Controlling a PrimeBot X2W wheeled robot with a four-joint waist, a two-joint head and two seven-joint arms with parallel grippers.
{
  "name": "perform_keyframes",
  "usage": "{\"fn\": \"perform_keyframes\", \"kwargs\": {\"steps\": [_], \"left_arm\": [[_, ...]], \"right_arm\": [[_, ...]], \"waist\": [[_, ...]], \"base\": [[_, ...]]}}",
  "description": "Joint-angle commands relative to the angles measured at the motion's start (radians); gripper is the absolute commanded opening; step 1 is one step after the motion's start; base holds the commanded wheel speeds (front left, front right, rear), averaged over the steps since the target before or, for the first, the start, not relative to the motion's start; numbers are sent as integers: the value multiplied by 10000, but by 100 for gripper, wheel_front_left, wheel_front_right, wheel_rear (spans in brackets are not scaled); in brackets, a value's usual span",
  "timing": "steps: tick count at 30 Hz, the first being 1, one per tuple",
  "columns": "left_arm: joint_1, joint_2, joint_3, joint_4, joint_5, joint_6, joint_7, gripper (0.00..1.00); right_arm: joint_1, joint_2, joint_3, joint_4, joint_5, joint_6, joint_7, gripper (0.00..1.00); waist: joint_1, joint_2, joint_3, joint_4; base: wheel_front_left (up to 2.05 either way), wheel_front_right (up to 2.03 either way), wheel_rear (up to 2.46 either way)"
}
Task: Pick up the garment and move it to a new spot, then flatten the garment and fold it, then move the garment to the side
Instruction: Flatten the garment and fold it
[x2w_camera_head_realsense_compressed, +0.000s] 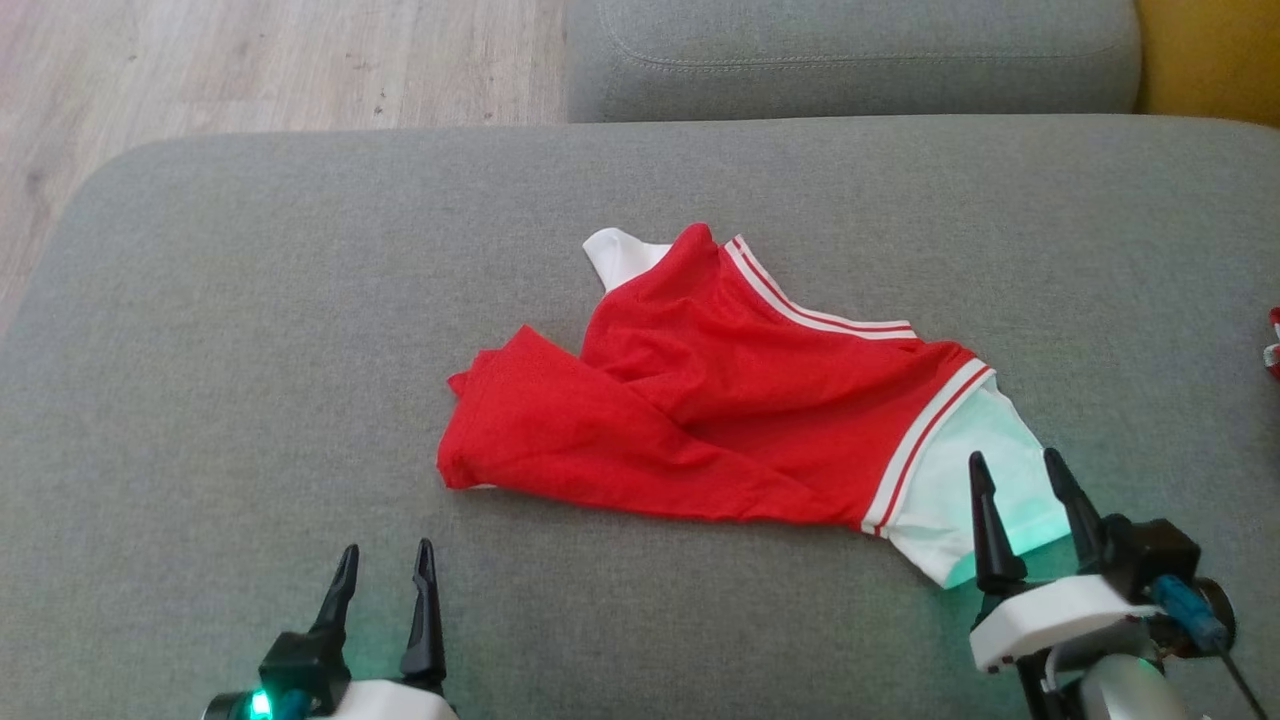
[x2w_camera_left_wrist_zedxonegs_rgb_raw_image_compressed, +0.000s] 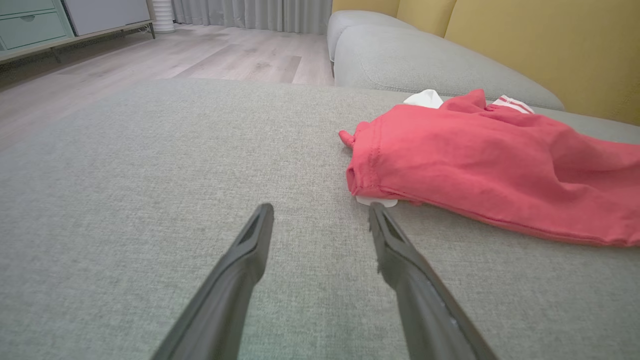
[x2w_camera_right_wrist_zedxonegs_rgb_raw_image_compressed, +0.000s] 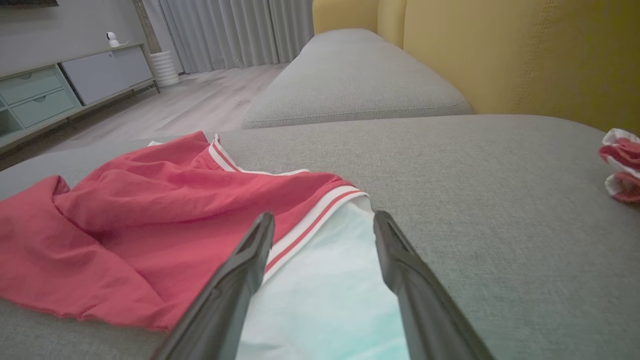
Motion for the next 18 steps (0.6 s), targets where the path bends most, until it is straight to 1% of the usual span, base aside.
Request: {"fn": "perform_keyframes", "kwargs": {"steps": [1,9,14,18], "left_arm": [[-427,-9,207,-287,-88,113,-53,100],[-483,-10,-50,-234,-406,118,-53,100],[-720,-10,-285,-223,-534,-49,-53,100],[-1093,-10,-555,-176,-597,-286,-53,100]], "right_arm": [[-407,-54,268,-207,-41,-7,-63,100],[-1072,-54,718,215,83,-7,-63,100],[-1337,-54,842,245,137,-7,-63,100],[-1337,-54,974,151,157,-7,-63,100]], "waist": [[0,0,0,7],[0,0,67,298],[0,0,106,501],[0,0,295,453]], "base": [[0,0,0],[0,0,0],[0,0,0],[0,0,0]]}}
